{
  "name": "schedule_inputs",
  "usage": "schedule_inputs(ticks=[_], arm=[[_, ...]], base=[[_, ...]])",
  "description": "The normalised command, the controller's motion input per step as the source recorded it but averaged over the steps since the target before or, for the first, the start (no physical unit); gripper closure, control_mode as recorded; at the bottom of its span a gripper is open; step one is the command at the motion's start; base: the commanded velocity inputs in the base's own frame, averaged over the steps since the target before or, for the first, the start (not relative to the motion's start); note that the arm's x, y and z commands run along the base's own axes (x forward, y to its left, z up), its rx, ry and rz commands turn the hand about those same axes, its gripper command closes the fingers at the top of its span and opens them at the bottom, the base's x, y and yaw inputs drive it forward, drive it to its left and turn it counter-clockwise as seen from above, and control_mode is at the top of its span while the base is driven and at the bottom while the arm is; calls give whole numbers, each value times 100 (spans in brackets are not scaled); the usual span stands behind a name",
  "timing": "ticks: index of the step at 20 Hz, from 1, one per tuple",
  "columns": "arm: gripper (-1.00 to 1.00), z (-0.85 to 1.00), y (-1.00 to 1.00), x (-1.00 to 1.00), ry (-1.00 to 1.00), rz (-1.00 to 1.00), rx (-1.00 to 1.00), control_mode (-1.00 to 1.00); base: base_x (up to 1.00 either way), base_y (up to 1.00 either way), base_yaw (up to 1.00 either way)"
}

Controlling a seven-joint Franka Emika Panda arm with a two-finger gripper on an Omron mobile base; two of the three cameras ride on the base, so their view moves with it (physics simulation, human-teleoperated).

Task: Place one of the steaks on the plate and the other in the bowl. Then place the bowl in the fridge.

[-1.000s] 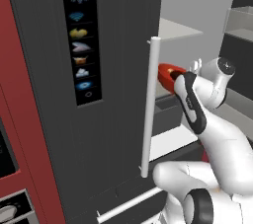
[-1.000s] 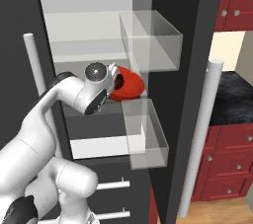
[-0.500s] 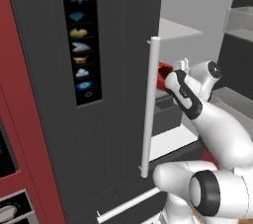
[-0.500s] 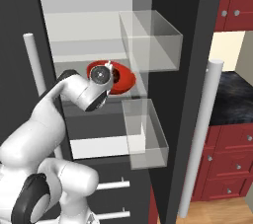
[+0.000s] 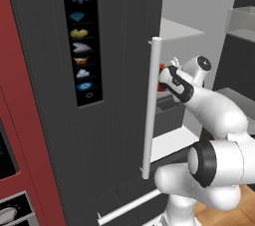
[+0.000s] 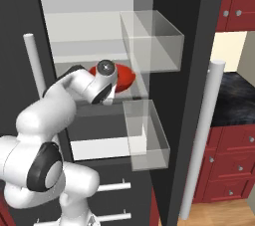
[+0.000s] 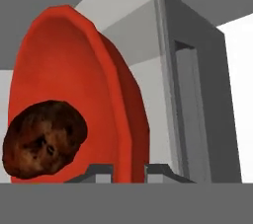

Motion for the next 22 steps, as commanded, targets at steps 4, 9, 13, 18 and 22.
schedule_inputs(ticks=[4,9,13,18,22], arm=[[100,-19,0,78,2,5,-8,-100],[100,-49,0,79,0,9,0,-100],[100,-54,0,75,0,10,0,-100],[-100,-57,0,57,0,9,0,-100],[-100,-19,0,-32,-9,5,-5,-100]], base=[[0,0,0],[0,0,0],[0,0,0],[0,0,0],[0,0,0]])
